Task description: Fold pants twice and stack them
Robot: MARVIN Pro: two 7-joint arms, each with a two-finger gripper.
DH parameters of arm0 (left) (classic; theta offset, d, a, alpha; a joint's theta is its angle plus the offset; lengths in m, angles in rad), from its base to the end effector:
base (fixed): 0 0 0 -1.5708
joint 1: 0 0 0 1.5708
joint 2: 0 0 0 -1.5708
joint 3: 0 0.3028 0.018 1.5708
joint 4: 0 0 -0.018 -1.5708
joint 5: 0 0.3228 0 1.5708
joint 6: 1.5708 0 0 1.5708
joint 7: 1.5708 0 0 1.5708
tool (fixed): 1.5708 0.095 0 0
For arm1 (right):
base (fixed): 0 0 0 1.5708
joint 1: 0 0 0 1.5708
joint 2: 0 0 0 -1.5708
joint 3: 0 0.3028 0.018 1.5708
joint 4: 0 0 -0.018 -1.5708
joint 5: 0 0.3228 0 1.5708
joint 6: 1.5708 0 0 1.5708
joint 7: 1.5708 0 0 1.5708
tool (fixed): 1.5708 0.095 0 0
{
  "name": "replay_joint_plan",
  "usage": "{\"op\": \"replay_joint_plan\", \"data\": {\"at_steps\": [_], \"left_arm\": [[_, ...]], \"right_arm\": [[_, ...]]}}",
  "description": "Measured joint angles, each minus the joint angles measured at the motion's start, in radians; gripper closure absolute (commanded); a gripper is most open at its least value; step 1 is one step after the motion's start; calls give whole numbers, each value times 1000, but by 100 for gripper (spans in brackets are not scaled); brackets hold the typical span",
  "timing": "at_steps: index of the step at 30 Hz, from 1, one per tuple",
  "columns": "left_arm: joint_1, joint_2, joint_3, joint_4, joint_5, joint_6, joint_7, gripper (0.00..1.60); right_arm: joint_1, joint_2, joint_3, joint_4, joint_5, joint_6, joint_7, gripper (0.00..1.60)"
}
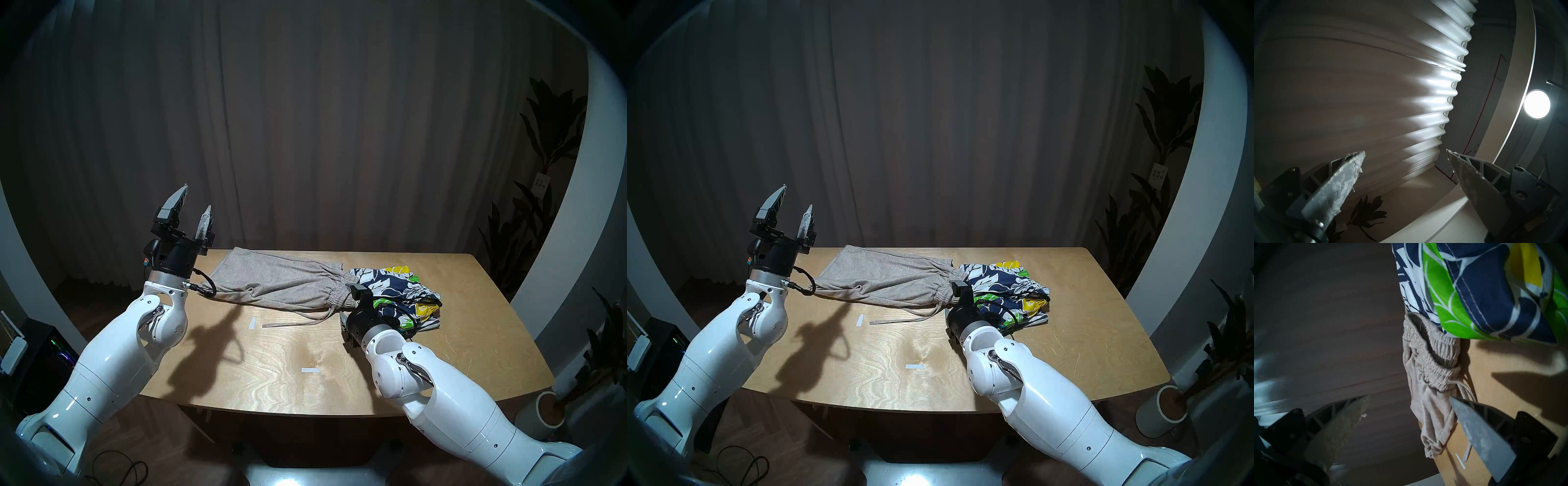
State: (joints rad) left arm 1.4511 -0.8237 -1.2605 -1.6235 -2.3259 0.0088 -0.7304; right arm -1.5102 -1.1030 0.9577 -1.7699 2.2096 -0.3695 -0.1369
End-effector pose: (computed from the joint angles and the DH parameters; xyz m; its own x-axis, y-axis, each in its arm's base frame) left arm 0.4292 0.1106 -0.1933 0.2680 0.9634 -0.0080 -0.6016 0.1738 0.7797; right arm 0.3832 0.0852 -0.3221 0.2435 -0.9498 -0.1964 -0.2837 0.1239 -0.9509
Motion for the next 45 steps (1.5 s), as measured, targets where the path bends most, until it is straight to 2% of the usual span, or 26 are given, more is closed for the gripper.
{"op": "replay_joint_plan", "data": {"at_steps": [14, 26, 36, 45], "left_arm": [[96, 27, -46, -111, -31, -96, 3, 0], [241, 48, -101, -238, -69, -252, 13, 0], [357, 51, -140, -357, -103, -390, 27, 0], [459, 51, -178, -463, -132, -522, 46, 0]], "right_arm": [[-52, 5, 52, -95, 30, -85, 17, 0], [-92, -4, 43, -114, 13, -151, 26, 0], [-74, -7, -7, -91, -39, -169, 34, 0], [-38, -8, -40, -15, -88, -178, 37, 0]]}}
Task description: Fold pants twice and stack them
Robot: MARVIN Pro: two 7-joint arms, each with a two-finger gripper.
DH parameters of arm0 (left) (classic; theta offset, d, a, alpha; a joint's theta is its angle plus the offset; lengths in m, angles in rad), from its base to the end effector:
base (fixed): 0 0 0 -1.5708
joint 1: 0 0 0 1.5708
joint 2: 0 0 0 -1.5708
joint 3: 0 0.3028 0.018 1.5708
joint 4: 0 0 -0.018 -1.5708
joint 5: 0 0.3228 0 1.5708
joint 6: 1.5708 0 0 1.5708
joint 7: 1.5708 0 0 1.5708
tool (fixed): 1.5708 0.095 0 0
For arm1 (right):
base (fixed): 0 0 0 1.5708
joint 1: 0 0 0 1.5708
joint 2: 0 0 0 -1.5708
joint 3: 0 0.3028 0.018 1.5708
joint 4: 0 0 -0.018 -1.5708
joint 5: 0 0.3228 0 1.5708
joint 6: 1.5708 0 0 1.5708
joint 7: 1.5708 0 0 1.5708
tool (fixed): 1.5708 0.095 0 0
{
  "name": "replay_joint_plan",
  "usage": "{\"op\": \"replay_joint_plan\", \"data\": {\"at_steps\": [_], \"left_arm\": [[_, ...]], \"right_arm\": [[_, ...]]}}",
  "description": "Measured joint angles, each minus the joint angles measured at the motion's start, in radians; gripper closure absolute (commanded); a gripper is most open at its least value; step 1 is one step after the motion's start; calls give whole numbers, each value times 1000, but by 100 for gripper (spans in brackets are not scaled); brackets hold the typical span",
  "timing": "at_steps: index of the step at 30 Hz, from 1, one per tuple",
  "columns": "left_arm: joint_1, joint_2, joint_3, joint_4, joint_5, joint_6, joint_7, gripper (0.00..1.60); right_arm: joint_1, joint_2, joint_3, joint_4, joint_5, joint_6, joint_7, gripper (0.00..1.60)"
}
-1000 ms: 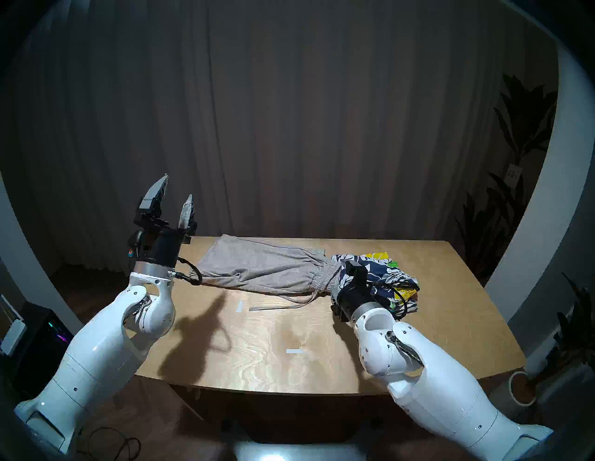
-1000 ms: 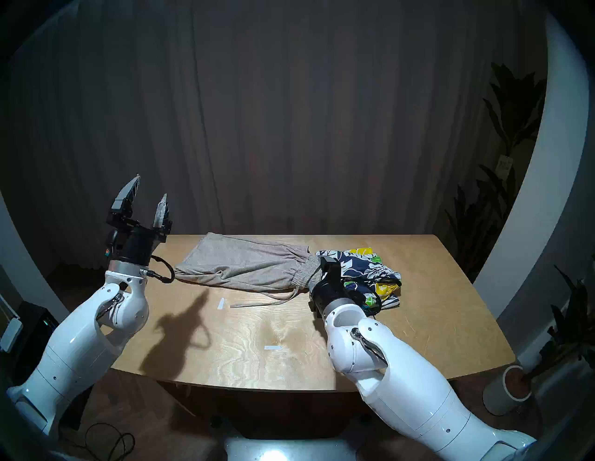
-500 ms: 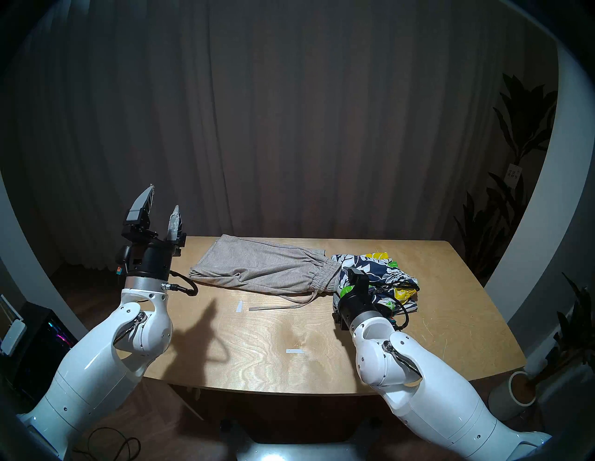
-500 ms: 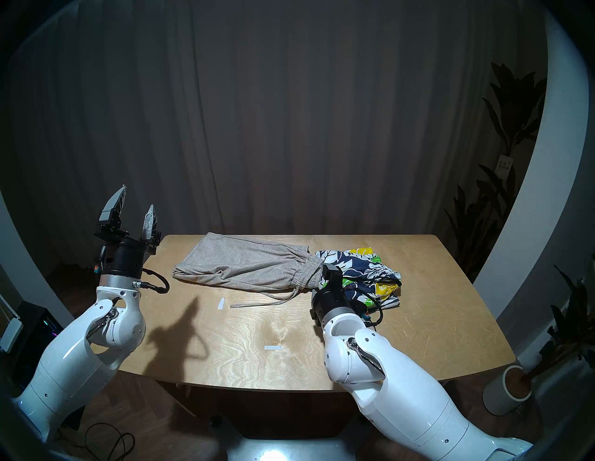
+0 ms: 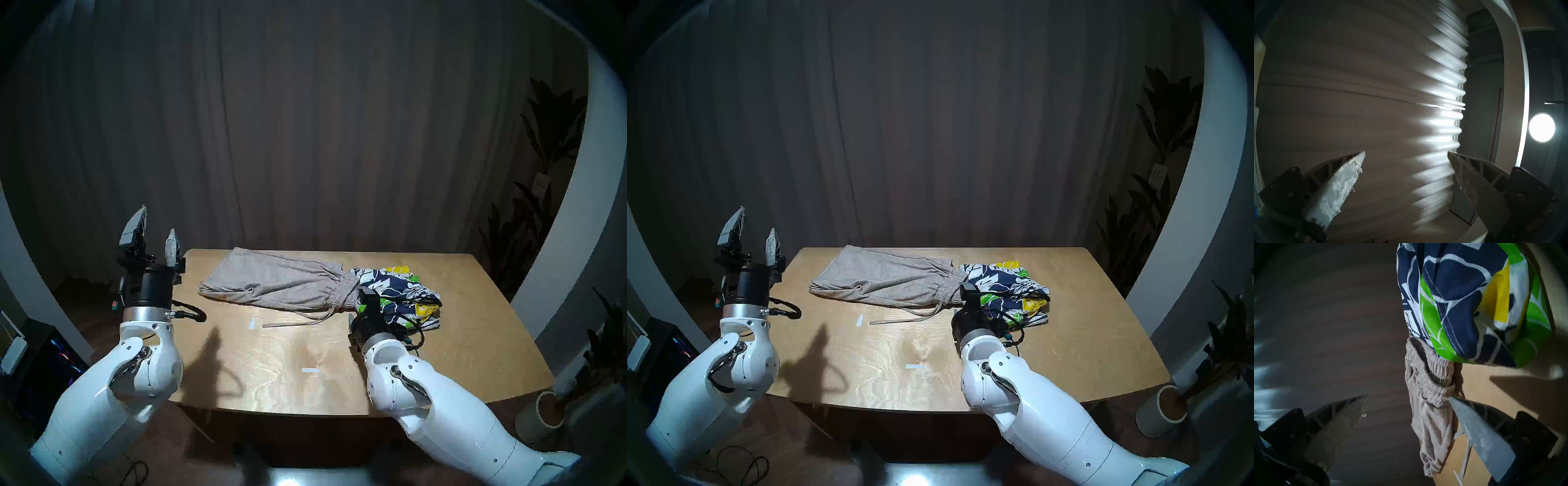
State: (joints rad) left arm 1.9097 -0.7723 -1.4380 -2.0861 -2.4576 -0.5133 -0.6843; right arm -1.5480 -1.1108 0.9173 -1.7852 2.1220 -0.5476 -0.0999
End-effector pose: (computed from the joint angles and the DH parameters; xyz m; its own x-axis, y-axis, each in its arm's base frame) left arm 0.3214 0.1002 -0.1853 -0.0792 0.9836 -0.1619 -0.5274 0.0965 0.8441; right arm 0.3662 0.0855 -0.3327 0.1166 -0.9859 -0.1201 -0.2492 0.0881 -0.9644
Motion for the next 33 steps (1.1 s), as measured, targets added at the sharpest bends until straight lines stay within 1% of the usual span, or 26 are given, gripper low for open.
{"op": "replay_joint_plan", "data": {"at_steps": [12, 20, 23, 28, 33], "left_arm": [[129, 3, -71, -137, -37, -203, 83, 0], [224, 3, -125, -248, -61, -359, 161, 0], [259, 3, -148, -287, -65, -407, 192, 0], [315, 4, -188, -325, -62, -437, 244, 0], [362, 6, -229, -335, -56, -447, 292, 0]], "right_arm": [[66, -24, -58, 93, -59, -6, 0, 0], [111, -52, -103, 162, -93, -12, -5, 0], [128, -65, -115, 188, -101, -15, -11, 0], [159, -91, -131, 231, -108, -23, -36, 0], [191, -119, -140, 264, -110, -32, -71, 0]]}}
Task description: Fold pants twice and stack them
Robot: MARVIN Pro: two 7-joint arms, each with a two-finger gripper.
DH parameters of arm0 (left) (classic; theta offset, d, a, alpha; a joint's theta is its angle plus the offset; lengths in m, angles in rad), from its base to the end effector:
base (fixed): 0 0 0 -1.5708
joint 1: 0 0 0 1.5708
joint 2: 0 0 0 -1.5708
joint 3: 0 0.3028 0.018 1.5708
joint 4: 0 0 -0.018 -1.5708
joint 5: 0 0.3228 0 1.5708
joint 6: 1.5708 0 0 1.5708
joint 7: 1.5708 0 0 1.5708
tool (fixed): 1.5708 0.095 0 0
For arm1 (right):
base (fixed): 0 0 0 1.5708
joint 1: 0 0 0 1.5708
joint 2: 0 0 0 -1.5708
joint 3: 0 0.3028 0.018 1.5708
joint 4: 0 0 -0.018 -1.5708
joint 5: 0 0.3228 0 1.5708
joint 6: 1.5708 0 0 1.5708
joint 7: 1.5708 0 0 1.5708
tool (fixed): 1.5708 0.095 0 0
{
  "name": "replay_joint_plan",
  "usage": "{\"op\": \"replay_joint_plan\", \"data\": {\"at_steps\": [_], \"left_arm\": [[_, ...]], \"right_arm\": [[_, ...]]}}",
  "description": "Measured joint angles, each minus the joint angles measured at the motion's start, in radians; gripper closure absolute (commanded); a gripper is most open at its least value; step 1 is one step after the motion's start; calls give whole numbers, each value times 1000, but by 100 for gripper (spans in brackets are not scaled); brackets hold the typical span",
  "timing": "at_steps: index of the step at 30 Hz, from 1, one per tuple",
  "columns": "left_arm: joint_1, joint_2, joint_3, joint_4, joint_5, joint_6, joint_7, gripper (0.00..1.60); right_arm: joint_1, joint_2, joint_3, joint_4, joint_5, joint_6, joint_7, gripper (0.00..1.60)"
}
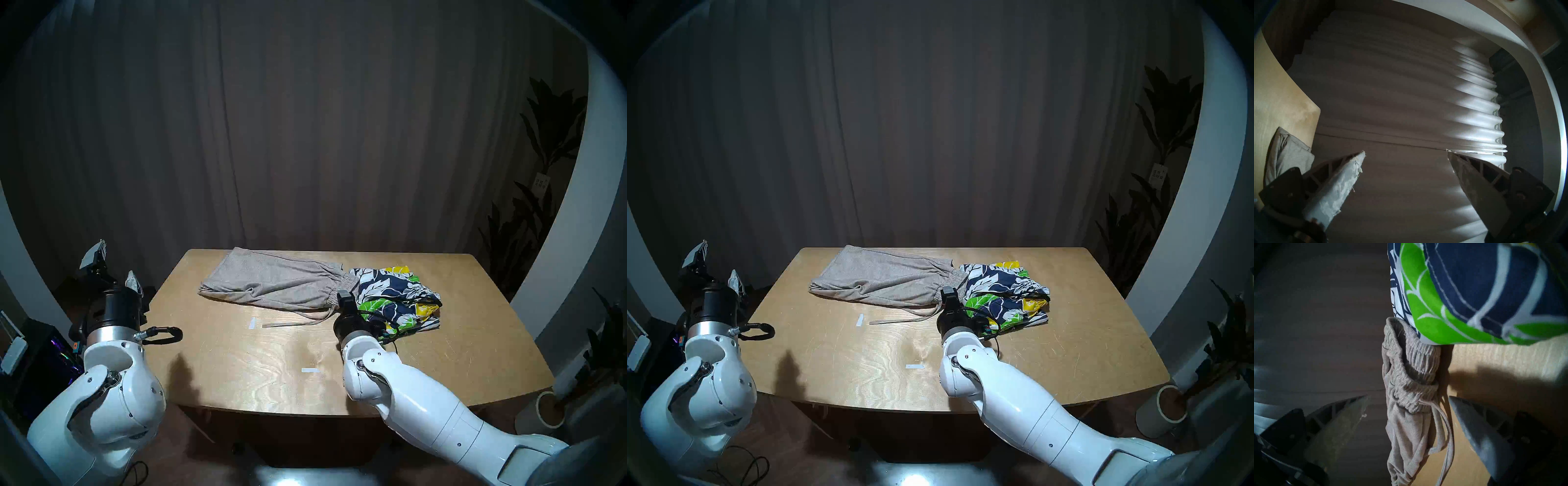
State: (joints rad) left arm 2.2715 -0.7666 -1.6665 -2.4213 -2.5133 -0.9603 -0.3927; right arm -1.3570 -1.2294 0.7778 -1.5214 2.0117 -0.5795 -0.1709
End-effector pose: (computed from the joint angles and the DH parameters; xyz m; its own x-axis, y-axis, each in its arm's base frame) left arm 0.2476 0.1119 -0.1672 -0.4356 0.8839 -0.1703 -0.2182 0.0798 0.9726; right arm 0.4072 0.1269 -0.3672 0.1393 -0.9897 0.0321 -0.2933 -0.0722 -0.9533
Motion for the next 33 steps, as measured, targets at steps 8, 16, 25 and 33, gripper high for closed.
{"op": "replay_joint_plan", "data": {"at_steps": [8, 16, 25, 33], "left_arm": [[56, 2, -58, -5, 18, -1, 66, 0], [104, 5, -114, -7, 47, -1, 137, 0], [139, 6, -157, -8, 83, -1, 196, 0], [163, 1, -182, -8, 114, -1, 233, 0]], "right_arm": [[46, -35, 1, 46, 0, -15, -49, 0], [91, -70, 5, 95, -1, -29, -97, 0], [133, -105, -2, 144, -5, -38, -132, 0], [167, -131, -20, 185, -16, -42, -150, 0]]}}
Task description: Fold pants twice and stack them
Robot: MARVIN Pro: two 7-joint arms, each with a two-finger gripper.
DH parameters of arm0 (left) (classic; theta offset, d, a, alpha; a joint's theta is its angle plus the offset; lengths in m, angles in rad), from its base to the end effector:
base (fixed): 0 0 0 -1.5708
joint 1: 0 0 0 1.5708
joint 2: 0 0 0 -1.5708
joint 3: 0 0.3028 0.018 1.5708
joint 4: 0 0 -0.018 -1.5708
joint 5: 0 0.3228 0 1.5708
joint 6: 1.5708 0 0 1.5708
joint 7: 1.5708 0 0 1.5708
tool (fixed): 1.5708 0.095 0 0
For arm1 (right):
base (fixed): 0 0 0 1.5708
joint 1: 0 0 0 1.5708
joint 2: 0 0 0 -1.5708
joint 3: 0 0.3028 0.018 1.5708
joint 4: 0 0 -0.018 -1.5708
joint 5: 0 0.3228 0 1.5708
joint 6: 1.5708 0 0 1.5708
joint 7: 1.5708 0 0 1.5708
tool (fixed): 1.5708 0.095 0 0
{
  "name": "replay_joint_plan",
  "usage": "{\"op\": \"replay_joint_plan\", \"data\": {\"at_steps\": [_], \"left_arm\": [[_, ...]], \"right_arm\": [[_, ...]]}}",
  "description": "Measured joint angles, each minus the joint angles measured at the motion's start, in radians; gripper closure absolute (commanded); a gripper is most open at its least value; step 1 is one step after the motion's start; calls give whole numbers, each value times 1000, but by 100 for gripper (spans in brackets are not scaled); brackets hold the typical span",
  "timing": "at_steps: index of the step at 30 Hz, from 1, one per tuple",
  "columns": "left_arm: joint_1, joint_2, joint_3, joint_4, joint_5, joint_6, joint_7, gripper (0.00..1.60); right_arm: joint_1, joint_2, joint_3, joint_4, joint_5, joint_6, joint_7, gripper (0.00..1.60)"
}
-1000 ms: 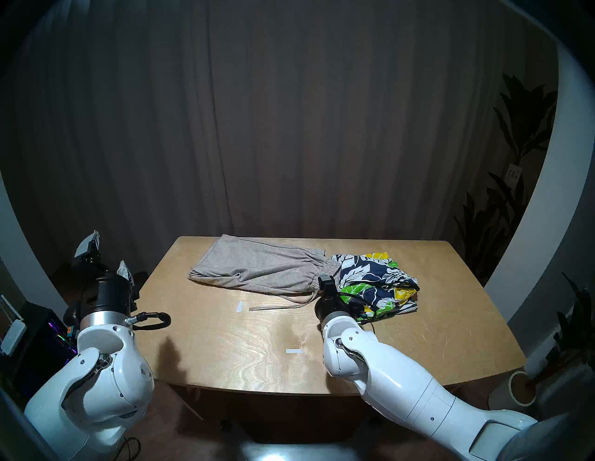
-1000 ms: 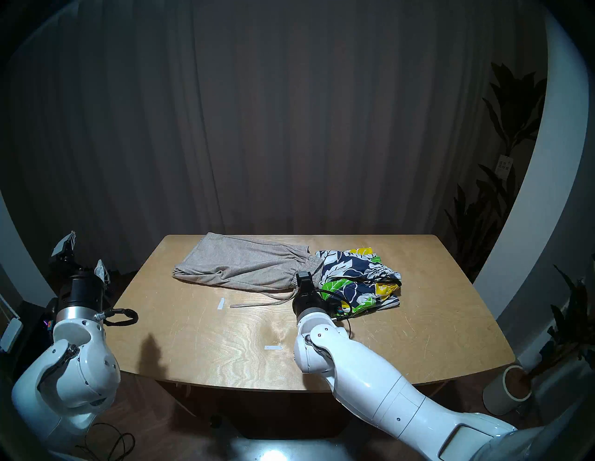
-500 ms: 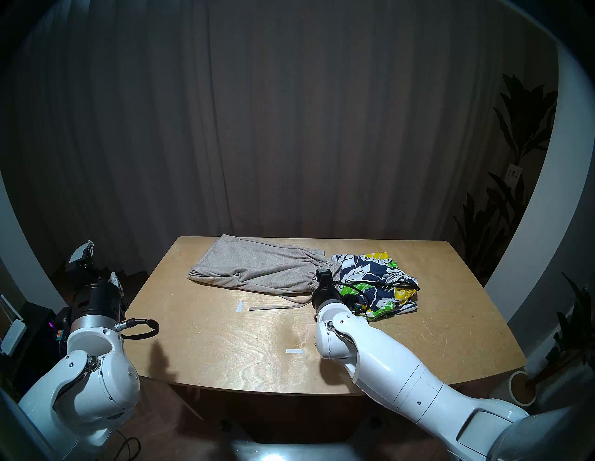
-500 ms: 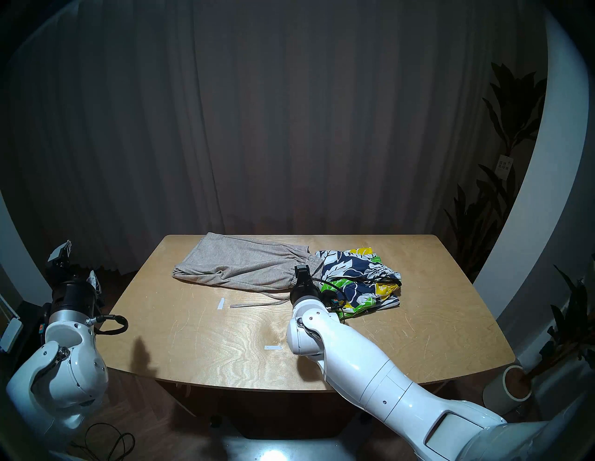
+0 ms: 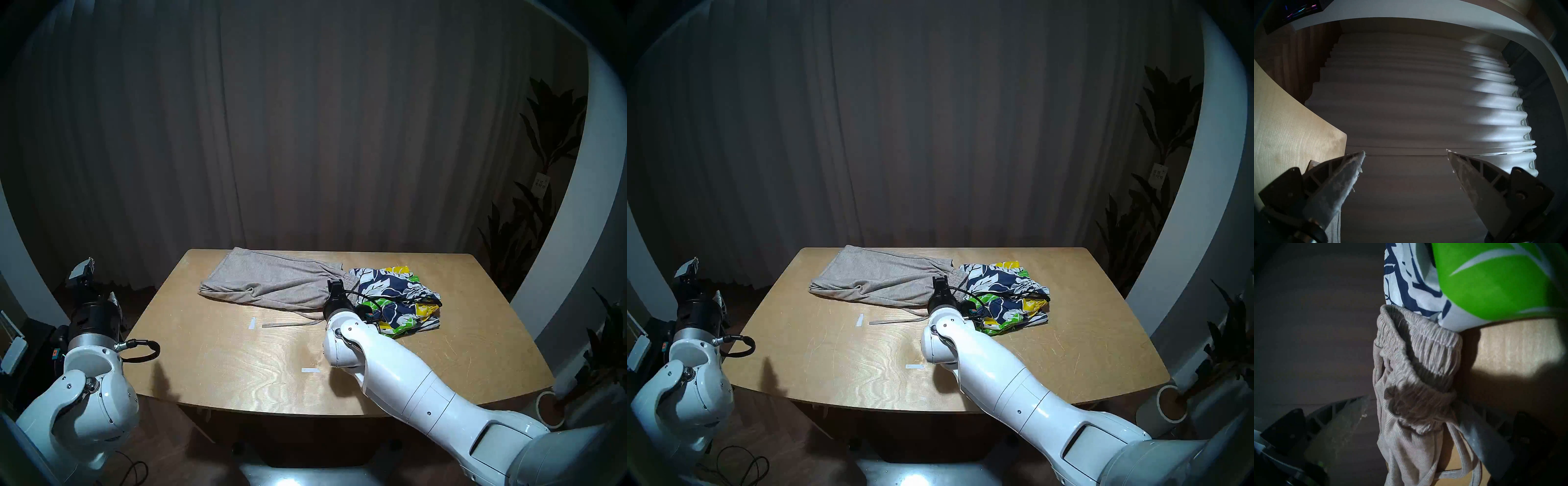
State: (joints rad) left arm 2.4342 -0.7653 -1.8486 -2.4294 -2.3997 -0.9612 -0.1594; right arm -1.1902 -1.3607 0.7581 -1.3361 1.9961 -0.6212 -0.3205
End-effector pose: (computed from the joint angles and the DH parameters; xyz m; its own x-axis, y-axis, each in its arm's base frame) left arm 0.2330 0.1447 -0.1739 -0.5047 0.8631 -0.0183 -0.0442 -0.0047 0.9990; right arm 0.4584 0.1556 -0.3589 0.0819 -0.9953 0.0511 -0.3902 -0.0792 -0.9173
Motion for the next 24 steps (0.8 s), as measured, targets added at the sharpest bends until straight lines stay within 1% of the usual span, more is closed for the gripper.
{"op": "replay_joint_plan", "data": {"at_steps": [6, 7, 8, 9, 10, 11, 12, 13, 14, 16, 17, 18, 19, 20, 22, 24], "left_arm": [[15, -11, -14, 0, 23, 0, 21, 0], [16, -13, -16, 0, 26, 0, 24, 0], [19, -15, -18, 0, 31, 0, 26, 0], [20, -17, -19, 0, 34, 0, 28, 0], [22, -18, -19, 0, 37, 0, 29, 0], [23, -19, -20, 0, 40, 0, 29, 0], [25, -22, -21, 0, 44, 0, 30, 0], [26, -23, -22, 0, 47, 0, 31, 0], [28, -26, -23, 0, 53, 0, 31, 0], [32, -30, -24, -1, 62, 0, 32, 0], [33, -32, -24, -1, 65, 0, 32, 0], [34, -34, -24, -1, 69, 0, 32, 0], [35, -36, -24, -1, 73, 0, 33, 0], [36, -37, -24, -1, 75, 0, 33, 0], [38, -41, -23, -1, 81, 0, 34, 0], [40, -45, -23, -1, 86, 0, 34, 0]], "right_arm": [[26, -17, -12, 35, -9, 3, -8, 1], [30, -19, -13, 40, -11, 4, -9, 3], [36, -23, -15, 48, -12, 6, -11, 14], [39, -25, -17, 53, -13, 7, -11, 14], [41, -27, -18, 58, -14, 8, -12, 24], [44, -29, -19, 64, -15, 9, -13, 30], [47, -31, -22, 74, -15, 11, -16, 47], [49, -33, -24, 81, -16, 12, -17, 60], [52, -36, -27, 91, -17, 14, -19, 80], [61, -41, -30, 103, -20, 17, -20, 85], [64, -43, -31, 108, -20, 18, -21, 96], [67, -46, -32, 112, -21, 19, -21, 100], [69, -47, -33, 116, -22, 20, -20, 119], [71, -48, -34, 119, -23, 20, -20, 119], [75, -51, -36, 125, -25, 21, -17, 160], [77, -52, -37, 130, -26, 22, -14, 160]]}}
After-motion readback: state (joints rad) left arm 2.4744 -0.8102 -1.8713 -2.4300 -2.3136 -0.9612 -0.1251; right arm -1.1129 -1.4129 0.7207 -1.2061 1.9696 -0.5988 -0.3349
